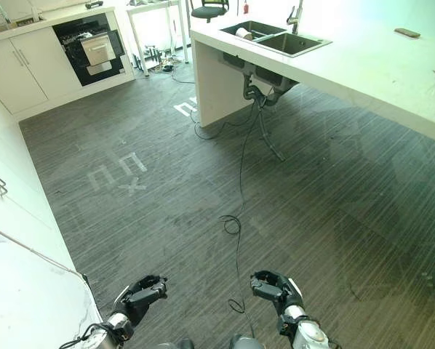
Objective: Place the dishes in the dishwasher.
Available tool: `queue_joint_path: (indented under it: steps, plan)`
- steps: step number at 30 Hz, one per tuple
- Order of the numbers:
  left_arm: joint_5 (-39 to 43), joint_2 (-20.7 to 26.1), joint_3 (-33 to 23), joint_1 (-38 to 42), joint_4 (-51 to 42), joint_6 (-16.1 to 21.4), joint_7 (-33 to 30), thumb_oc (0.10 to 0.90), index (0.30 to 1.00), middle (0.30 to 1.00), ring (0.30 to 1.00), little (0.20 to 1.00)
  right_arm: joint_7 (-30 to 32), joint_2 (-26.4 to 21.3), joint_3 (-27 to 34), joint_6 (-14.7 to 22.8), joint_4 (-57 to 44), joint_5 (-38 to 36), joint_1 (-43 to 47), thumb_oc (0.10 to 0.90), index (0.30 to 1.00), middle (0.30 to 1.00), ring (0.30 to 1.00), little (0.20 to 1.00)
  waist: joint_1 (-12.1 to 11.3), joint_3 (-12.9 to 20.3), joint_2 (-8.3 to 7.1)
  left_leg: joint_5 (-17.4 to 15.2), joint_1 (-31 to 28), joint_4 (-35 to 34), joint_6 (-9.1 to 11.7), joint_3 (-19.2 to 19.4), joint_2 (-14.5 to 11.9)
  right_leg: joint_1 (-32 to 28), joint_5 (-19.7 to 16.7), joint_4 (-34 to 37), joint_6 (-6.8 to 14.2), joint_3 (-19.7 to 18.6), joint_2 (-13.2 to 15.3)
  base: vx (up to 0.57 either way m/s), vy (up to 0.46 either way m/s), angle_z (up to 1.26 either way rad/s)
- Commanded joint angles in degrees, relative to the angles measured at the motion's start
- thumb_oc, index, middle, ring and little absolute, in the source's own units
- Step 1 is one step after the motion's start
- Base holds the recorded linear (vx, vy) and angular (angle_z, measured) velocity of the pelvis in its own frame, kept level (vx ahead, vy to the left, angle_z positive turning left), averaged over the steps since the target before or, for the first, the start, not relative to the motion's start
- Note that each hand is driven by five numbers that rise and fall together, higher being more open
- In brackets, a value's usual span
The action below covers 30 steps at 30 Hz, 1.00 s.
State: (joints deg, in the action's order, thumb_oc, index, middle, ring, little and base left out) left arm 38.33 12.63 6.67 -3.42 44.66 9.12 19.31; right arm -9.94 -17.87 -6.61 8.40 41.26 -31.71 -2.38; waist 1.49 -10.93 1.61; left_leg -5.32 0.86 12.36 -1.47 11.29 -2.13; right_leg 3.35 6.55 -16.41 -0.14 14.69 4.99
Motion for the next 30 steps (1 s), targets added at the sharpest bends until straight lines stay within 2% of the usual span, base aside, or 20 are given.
queue_joint_path:
  steps: [1,4,10,16,17,18,19,20,22,25,27,29,30]
  plan:
    - [1.14,2.48,0.89,1.46,-6.19,1.32,1.72,0.8,0.9,0.9,0.9,0.9,0.15,-2.41,0.48,3.03,-6.26,-0.22,1.94,0.8,0.9,0.9,0.9,0.9,0.5,0.43,0.48,-13.0,0.11,4.83,1.7,-0.25,-1.36,-4.54,11.73,-0.78,2.63,0.21,-0.05,0.0,0.0,0.0]
    - [2.08,2.51,0.68,1.0,-5.54,1.45,1.1,0.8,0.9,0.9,0.9,0.9,0.41,-2.08,0.23,2.26,-5.97,0.36,1.78,0.8,0.9,0.9,0.9,0.9,0.33,0.38,0.47,-13.12,0.08,4.83,1.52,-0.44,-1.2,-4.56,11.79,-0.78,2.76,0.16,-0.05,0.0,0.0,0.0]
    - [-3.22,1.12,0.96,1.52,-1.73,1.7,-2.96,0.8,0.9,0.9,0.9,0.9,0.19,-1.25,-1.1,3.16,-4.11,-0.78,1.67,0.8,0.9,0.9,0.9,0.9,0.9,0.28,0.07,-13.21,-0.31,4.83,1.62,0.04,-1.6,-4.88,12.04,-0.78,2.35,-0.25,-0.94,0.0,-0.066,0.0]
    - [-8.77,1.13,1.94,3.24,0.61,2.35,-5.88,0.8,0.9,0.9,0.9,0.9,-1.34,-2.35,-3.32,3.16,-1.15,2.5,2.36,0.8,0.9,0.9,0.9,0.9,1.54,-0.93,-0.27,-12.15,-2.8,4.83,1.76,0.44,-1.54,-5.52,12.08,-0.78,0.66,-1.67,-2.73,0.03,-0.142,0.0]
    - [-10.22,0.97,1.96,3.89,1.13,2.44,-6.57,0.8,0.9,0.9,0.9,0.9,-1.59,-2.95,-3.64,3.37,-0.74,2.65,2.86,0.8,0.9,0.9,0.9,0.9,1.28,-1.82,-1.1,-10.87,-4.73,4.83,1.26,1.41,-0.59,-6.08,11.63,-0.78,0.0,-2.3,-2.26,0.18,-0.318,-0.07]
    - [-11.46,1.07,1.82,4.6,1.72,2.8,-7.26,0.8,0.9,0.9,0.9,0.9,-1.66,-3.76,-3.94,3.65,-0.49,2.74,3.3,0.8,0.9,0.9,0.9,0.9,0.38,-3.52,-2.65,-7.15,-3.33,9.46,1.43,1.28,0.22,-6.93,10.93,-0.78,-0.94,-3.6,-1.56,0.16,-0.296,-0.12]
    - [-11.87,1.16,1.41,5.01,2.21,2.97,-7.45,0.8,0.9,0.9,0.9,0.9,-1.65,-4.24,-4.08,3.84,-0.12,2.72,3.67,0.8,0.9,0.9,0.9,0.9,-0.1,-4.86,-2.57,-5.93,1.9,17.23,1.91,-0.27,0.07,-7.27,10.53,-0.78,-1.7,-4.44,-2.41,0.17,-0.231,-0.11]
    - [-12.33,1.14,1.04,5.08,2.7,3.58,-7.64,0.8,0.9,0.9,0.9,0.9,-2.01,-4.47,-3.95,4.16,0.55,2.41,3.97,0.8,0.9,0.9,0.9,0.9,-0.62,-5.78,-2.26,-3.76,5.28,18.32,2.59,-0.92,0.47,-7.66,10.56,-0.78,-1.85,-5.1,-3.04,0.24,-0.056,-0.12]
    - [-11.97,1.12,0.6,4.24,2.97,4.76,-7.09,0.8,0.9,0.9,0.9,0.9,-1.54,-4.47,-3.81,3.94,0.52,3.02,4.24,0.8,0.9,0.9,0.9,0.9,-1.89,-6.42,-1.67,2.18,7.3,6.11,4.26,-0.95,1.46,-8.64,11.84,-0.78,-1.3,-5.06,-3.55,0.36,0.083,-0.15]
    - [-9.68,1.0,0.26,2.98,2.51,5.07,-3.4,0.8,0.9,0.9,0.9,0.9,-0.71,-4.74,-3.49,3.7,-0.29,3.59,3.1,0.8,0.9,0.9,0.9,0.9,-2.22,-6.91,0.09,3.38,15.48,4.83,5.82,-0.89,-2.15,-10.12,13.3,-0.78,-1.71,-3.33,-4.78,0.36,0.165,-0.29]
    - [-9.87,0.99,0.33,2.54,1.95,5.44,-2.73,0.8,0.9,0.9,0.9,0.9,0.16,-4.99,-3.16,4.18,-0.8,4.1,2.63,0.8,0.9,0.9,0.9,0.9,-2.08,-6.94,0.37,2.74,16.65,4.83,5.65,1.54,-3.82,-11.05,14.24,-0.78,-1.66,-2.1,-4.37,0.34,0.209,-0.07]
    - [-9.37,1.01,-0.17,2.21,2.02,5.39,-2.48,0.8,0.9,0.9,0.9,0.9,0.78,-4.98,-3.19,4.56,-0.74,4.14,2.57,0.8,0.9,0.9,0.9,0.9,-2.2,-6.38,0.34,1.68,16.37,4.83,4.98,1.99,-3.91,-11.88,15.0,-0.78,-1.23,-1.84,-3.93,0.37,0.246,-0.17]
    - [-9.45,0.87,-0.95,1.66,2.4,5.31,-2.76,0.8,0.9,0.9,0.9,0.9,1.14,-4.59,-2.9,4.64,-0.54,4.35,2.41,0.8,0.9,0.9,0.9,0.9,-2.86,-5.9,0.07,0.56,15.97,4.83,4.15,0.66,-2.34,-13.49,15.78,-0.78,-0.7,-2.17,-3.53,0.53,0.321,-0.27]
